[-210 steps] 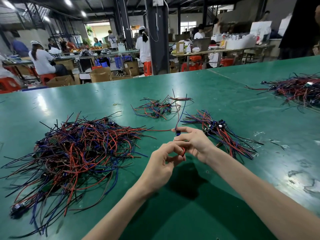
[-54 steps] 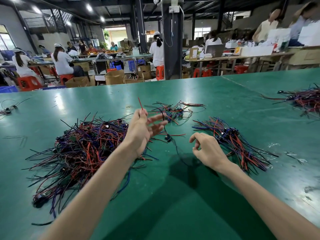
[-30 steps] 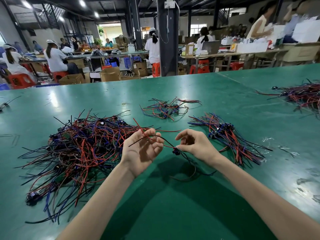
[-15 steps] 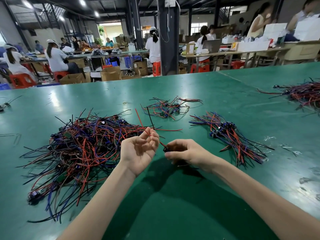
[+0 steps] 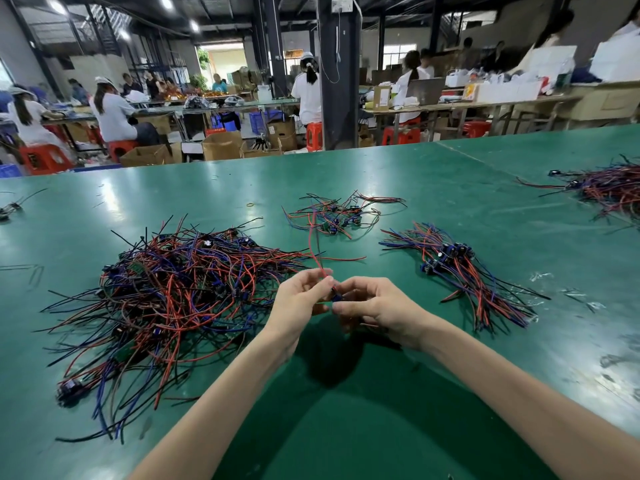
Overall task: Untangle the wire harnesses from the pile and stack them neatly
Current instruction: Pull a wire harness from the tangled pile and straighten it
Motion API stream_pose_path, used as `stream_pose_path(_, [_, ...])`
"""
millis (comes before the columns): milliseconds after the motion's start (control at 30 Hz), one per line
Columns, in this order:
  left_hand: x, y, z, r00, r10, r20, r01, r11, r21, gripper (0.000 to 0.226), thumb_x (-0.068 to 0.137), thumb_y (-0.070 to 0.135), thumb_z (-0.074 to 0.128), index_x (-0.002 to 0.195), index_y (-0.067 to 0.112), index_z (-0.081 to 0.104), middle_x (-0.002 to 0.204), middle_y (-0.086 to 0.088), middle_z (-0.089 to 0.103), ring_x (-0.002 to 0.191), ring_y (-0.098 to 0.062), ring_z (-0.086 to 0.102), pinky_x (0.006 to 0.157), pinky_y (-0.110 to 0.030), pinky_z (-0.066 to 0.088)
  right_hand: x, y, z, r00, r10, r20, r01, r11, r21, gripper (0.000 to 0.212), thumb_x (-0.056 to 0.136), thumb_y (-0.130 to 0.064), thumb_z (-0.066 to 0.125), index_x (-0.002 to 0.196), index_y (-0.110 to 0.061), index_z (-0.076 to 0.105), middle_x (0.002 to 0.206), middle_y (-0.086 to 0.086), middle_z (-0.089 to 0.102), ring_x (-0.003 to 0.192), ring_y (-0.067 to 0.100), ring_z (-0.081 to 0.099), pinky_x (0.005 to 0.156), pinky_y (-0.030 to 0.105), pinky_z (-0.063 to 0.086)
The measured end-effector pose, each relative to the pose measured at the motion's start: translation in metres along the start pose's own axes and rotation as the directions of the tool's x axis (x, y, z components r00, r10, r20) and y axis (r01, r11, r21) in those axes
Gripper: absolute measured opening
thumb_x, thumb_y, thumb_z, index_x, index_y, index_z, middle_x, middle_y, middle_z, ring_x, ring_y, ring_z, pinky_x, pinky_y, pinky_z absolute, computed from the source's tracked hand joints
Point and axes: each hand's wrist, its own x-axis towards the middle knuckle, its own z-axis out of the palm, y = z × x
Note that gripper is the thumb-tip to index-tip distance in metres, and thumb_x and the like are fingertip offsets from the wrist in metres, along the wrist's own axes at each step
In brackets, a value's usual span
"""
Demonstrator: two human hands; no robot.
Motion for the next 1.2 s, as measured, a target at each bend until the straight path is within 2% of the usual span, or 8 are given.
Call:
stream_pose_path(200, [-0.0013, 0.0004, -0.0036, 0.998, 0.062, -0.025, -0.061, 0.997, 0.041, 0.008, 0.084, 0.007, 0.066, 0.081, 0.014, 0.066, 0.079, -0.005, 0.064, 0.074, -0.014, 0.055, 0.065, -0.019, 0.045, 0.0017, -0.0012, 0.0009, 0.999, 0.039, 0.009, -0.039, 0.998, 0.056, 0.004, 0.085, -0.007, 0.063, 0.085, -0.003, 0.065, 0.065, 0.006, 0.063, 0.054, 0.014, 0.059, 0.053, 0.028, 0.055])
stream_pose_path(333, [-0.0012, -0.0016, -0.002, 0.994, 0.109, -0.026, -0.107, 0.993, 0.054, 0.01, 0.082, 0.005, 0.069, 0.078, 0.014, 0.064, 0.075, -0.004, 0.064, 0.067, -0.009, 0.056, 0.058, -0.015, 0.046, 0.0012, -0.0035, 0.0006, 0.999, 0.037, -0.039, -0.035, 0.999, 0.04, 0.012, 0.089, -0.002, 0.057, 0.083, 0.0, 0.066, 0.064, 0.007, 0.065, 0.051, 0.012, 0.06, 0.047, 0.022, 0.05])
stream_pose_path(500, [0.0, -0.0018, -0.0013, 0.988, 0.152, -0.035, -0.15, 0.987, 0.048, 0.012, 0.08, 0.004, 0.071, 0.074, 0.01, 0.062, 0.061, 0.001, 0.06, 0.052, -0.003, 0.052, 0.054, -0.013, 0.044, 0.001, -0.0067, -0.0018, 0.998, 0.053, -0.022, -0.053, 0.998, 0.026, 0.027, 0.091, -0.008, 0.054, 0.1, 0.017, 0.063, 0.074, 0.015, 0.066, 0.056, 0.017, 0.061, 0.051, 0.024, 0.052])
stream_pose_path(600, [0.001, -0.0025, -0.0014, 0.987, 0.157, -0.029, -0.156, 0.987, 0.05, 0.014, 0.08, 0.005, 0.071, 0.071, 0.009, 0.061, 0.056, 0.005, 0.059, 0.05, -0.002, 0.051, 0.053, -0.012, 0.043, -0.0003, -0.0061, -0.0031, 0.999, 0.051, -0.002, -0.051, 0.998, 0.03, 0.021, 0.091, -0.007, 0.054, 0.084, 0.006, 0.069, 0.072, 0.013, 0.069, 0.055, 0.017, 0.063, 0.054, 0.025, 0.054])
stream_pose_path(700, [0.0006, -0.0029, -0.0009, 0.986, 0.169, -0.015, -0.168, 0.984, 0.066, 0.015, 0.08, 0.005, 0.071, 0.07, 0.009, 0.061, 0.052, 0.009, 0.058, 0.049, -0.001, 0.05, 0.053, -0.012, 0.042, -0.0003, -0.006, -0.0031, 0.999, 0.053, 0.012, -0.053, 0.997, 0.055, 0.024, 0.093, -0.004, 0.047, 0.087, 0.007, 0.068, 0.073, 0.015, 0.07, 0.054, 0.019, 0.064, 0.054, 0.027, 0.054])
stream_pose_path(933, [-0.0002, -0.0022, -0.0022, 0.987, 0.163, 0.0, -0.163, 0.985, 0.059, 0.014, 0.083, 0.006, 0.068, 0.071, 0.01, 0.062, 0.056, 0.007, 0.06, 0.05, -0.001, 0.051, 0.054, -0.012, 0.043, -0.0005, -0.0061, -0.0042, 0.996, 0.091, 0.025, -0.092, 0.995, 0.043, 0.034, 0.094, -0.01, 0.039, 0.104, 0.012, 0.063, 0.082, 0.017, 0.066, 0.063, 0.021, 0.063, 0.059, 0.028, 0.053])
stream_pose_path(1067, [-0.0007, -0.0012, -0.0028, 0.988, 0.153, 0.003, -0.153, 0.986, 0.062, 0.01, 0.084, 0.005, 0.066, 0.077, 0.012, 0.064, 0.071, -0.003, 0.063, 0.06, -0.003, 0.055, 0.059, -0.013, 0.045, -0.0006, -0.0072, -0.0024, 0.998, 0.061, -0.032, -0.061, 0.998, 0.008, 0.016, 0.09, 0.004, 0.046, 0.094, 0.004, 0.062, 0.077, 0.016, 0.063, 0.056, 0.017, 0.06, 0.053, 0.027, 0.053])
stream_pose_path(1200, [-0.0013, -0.0004, -0.0023, 0.987, 0.164, 0.001, -0.163, 0.983, 0.08, 0.01, 0.083, 0.004, 0.067, 0.079, 0.012, 0.066, 0.074, -0.004, 0.066, 0.064, -0.004, 0.059, 0.06, -0.013, 0.047, -0.002, -0.008, -0.0023, 0.998, 0.041, -0.047, -0.043, 0.998, -0.043, 0.01, 0.09, -0.001, 0.054, 0.088, -0.003, 0.063, 0.075, 0.012, 0.064, 0.061, 0.016, 0.059, 0.058, 0.029, 0.053])
